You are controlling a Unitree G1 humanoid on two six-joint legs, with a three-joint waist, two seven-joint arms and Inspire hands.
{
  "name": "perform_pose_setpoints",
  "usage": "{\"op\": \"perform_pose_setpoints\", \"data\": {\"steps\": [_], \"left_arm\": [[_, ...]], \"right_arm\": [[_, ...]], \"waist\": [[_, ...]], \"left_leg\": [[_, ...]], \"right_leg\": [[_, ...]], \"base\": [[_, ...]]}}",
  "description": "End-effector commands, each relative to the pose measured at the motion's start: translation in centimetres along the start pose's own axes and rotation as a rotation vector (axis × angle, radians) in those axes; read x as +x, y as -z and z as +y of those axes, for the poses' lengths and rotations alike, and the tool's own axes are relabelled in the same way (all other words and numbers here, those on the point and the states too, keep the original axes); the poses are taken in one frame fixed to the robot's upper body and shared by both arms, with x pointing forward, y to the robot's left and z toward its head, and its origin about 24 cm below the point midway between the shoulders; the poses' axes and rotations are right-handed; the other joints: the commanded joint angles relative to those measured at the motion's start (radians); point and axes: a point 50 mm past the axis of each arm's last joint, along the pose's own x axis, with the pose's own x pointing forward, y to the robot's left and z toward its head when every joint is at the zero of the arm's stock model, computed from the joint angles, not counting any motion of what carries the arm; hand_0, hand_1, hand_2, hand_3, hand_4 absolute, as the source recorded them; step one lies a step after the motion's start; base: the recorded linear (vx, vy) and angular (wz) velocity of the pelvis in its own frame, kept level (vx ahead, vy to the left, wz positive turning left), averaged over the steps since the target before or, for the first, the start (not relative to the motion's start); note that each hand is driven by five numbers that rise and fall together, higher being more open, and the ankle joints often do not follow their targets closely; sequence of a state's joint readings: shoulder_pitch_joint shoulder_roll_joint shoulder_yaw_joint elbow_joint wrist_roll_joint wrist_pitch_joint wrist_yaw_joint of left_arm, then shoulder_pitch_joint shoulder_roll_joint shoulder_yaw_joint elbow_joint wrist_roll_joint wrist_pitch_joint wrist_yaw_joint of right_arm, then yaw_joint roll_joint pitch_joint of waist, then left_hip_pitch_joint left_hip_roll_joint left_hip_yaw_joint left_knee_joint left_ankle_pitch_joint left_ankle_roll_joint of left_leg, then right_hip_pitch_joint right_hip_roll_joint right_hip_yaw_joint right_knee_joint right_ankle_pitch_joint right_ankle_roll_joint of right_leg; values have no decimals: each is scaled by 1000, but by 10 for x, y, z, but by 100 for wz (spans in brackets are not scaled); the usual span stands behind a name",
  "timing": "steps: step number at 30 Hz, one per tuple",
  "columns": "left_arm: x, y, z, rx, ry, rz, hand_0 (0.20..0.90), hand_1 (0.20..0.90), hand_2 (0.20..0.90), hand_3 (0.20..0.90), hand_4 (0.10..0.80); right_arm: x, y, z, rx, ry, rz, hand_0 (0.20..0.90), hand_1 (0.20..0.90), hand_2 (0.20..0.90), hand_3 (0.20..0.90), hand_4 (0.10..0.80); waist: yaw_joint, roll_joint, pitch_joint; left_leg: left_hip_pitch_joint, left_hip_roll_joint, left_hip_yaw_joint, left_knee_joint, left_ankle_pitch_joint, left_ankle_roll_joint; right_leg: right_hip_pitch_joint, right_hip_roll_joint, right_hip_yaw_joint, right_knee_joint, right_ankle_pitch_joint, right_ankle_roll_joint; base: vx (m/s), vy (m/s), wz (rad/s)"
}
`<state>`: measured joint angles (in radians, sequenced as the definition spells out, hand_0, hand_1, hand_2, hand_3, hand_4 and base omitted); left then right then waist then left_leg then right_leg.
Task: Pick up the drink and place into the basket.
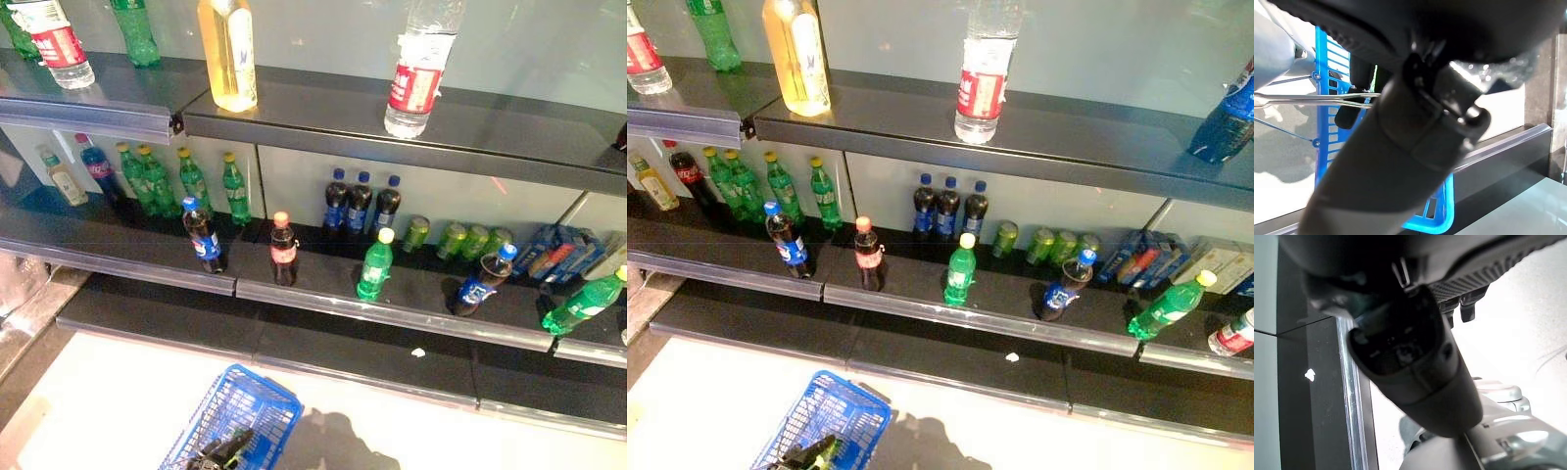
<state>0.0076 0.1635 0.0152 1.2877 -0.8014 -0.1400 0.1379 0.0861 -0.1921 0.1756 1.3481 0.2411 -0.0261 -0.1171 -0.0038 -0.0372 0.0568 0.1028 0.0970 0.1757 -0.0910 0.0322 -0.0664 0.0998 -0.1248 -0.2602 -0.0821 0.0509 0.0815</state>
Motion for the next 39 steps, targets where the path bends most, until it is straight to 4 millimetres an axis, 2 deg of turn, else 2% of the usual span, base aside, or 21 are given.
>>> {"op": "perform_pose_setpoints", "data": {"steps": [1, 6, 7, 12, 13, 16, 19, 22, 29, 31, 32, 36, 39], "left_arm": [[-1, 9, 5, 114, -8, 19, 300, 300, 300, 200, 100], [-1, 6, 4, 125, -19, 6, 300, 300, 300, 200, 100], [0, 4, 4, 134, -17, 0, 300, 300, 300, 200, 100], [1, -6, 3, 143, -7, -31, 300, 300, 300, 200, 100], [0, -7, 4, 140, -8, -36, 300, 300, 300, 200, 100], [0, -7, 7, 132, -14, -43, 300, 300, 300, 200, 100], [-1, -5, 13, 109, -30, -48, 300, 300, 300, 200, 100], [-2, -4, 18, 96, -43, -51, 300, 300, 300, 200, 100], [-6, 13, 22, 76, -51, -30, 300, 300, 300, 200, 100], [-7, 17, 24, 76, -52, -26, 300, 300, 300, 200, 100], [-8, 20, 26, 78, -55, -23, 300, 300, 300, 200, 100], [-9, 23, 26, 83, -54, -20, 300, 300, 300, 200, 100], [-9, 23, 23, 88, -41, -25, 300, 300, 300, 200, 100]], "right_arm": [[2, -25, -2, -55, 31, -81, 900, 900, 900, 900, 800], [0, -46, 2, -149, 26, -219, 900, 900, 900, 900, 800], [-2, -61, 6, -212, 20, -307, 900, 900, 900, 900, 800], [-19, -115, 18, -265, -12, -575, 900, 900, 900, 900, 800], [-28, -133, 21, -269, -15, -639, 900, 900, 900, 900, 800], [-47, -157, 24, -283, -14, -770, 900, 900, 900, 900, 800], [-91, -191, 21, -347, 10, -1051, 900, 900, 900, 900, 800], [-124, -212, 13, -340, 49, -1253, 900, 900, 900, 900, 800], [-196, -239, -12, -140, 160, -1619, 900, 900, 900, 900, 800], [-203, -241, -15, -117, 166, -1650, 900, 900, 900, 900, 800], [-214, -244, -19, -68, 170, -1693, 900, 900, 900, 900, 800], [-228, -248, -21, -9, 191, -1759, 900, 900, 900, 900, 800], [-239, -254, -23, 64, 177, -1806, 900, 900, 900, 900, 800]], "waist": [[16, 24, 39], [20, 21, 39], [24, 17, 39], [29, 2, 48], [27, -2, 49], [19, -7, 48], [-1, -12, 45], [-12, -11, 42], [-26, -1, 31], [-25, 0, 30], [-23, 1, 29], [-17, 3, 34], [-7, 3, 52]], "left_leg": [[-16, 83, -6, 4, 18, -39], [-13, 82, -9, 4, 18, -39], [-14, 81, -12, 4, 18, -40], [-17, 83, -18, 4, 21, -38], [-19, 83, -18, 4, 22, -38], [-21, 85, -14, 4, 24, -37], [-20, 91, -3, 4, 24, -38], [-18, 95, 5, 4, 23, -39], [-11, 101, 21, 4, 17, -39], [-9, 102, 23, 5, 16, -39], [-8, 104, 26, 8, 15, -40], [-10, 104, 26, 23, 13, -39], [-44, 104, 15, 97, -5, -40]], "right_leg": [[10, -61, 15, 21, -8, 54], [13, -62, 12, 22, -10, 54], [14, -63, 12, 23, -10, 55], [10, -63, 12, 29, -9, 57], [7, -63, 13, 30, -9, 57], [4, -62, 15, 30, -8, 59], [1, -60, 22, 30, -8, 61], [-2, -60, 27, 32, -10, 63], [-5, -61, 36, 31, -15, 63], [-4, -62, 37, 31, -17, 63], [-3, -62, 38, 31, -18, 61], [-8, -61, 41, 43, -25, 55], [-27, -61, 46, 80, -39, 42]], "base": [[0, 0, 0], [0, 0, 0], [0, -34, 0], [-29, -52, 1], [-39, -50, -3], [-12, -15, -1], [0, 0, 0], [0, 0, 0], [20, 8, -1], [55, 10, -6], [50, 6, -8], [47, 3, -9], [0, 0, 0]]}}
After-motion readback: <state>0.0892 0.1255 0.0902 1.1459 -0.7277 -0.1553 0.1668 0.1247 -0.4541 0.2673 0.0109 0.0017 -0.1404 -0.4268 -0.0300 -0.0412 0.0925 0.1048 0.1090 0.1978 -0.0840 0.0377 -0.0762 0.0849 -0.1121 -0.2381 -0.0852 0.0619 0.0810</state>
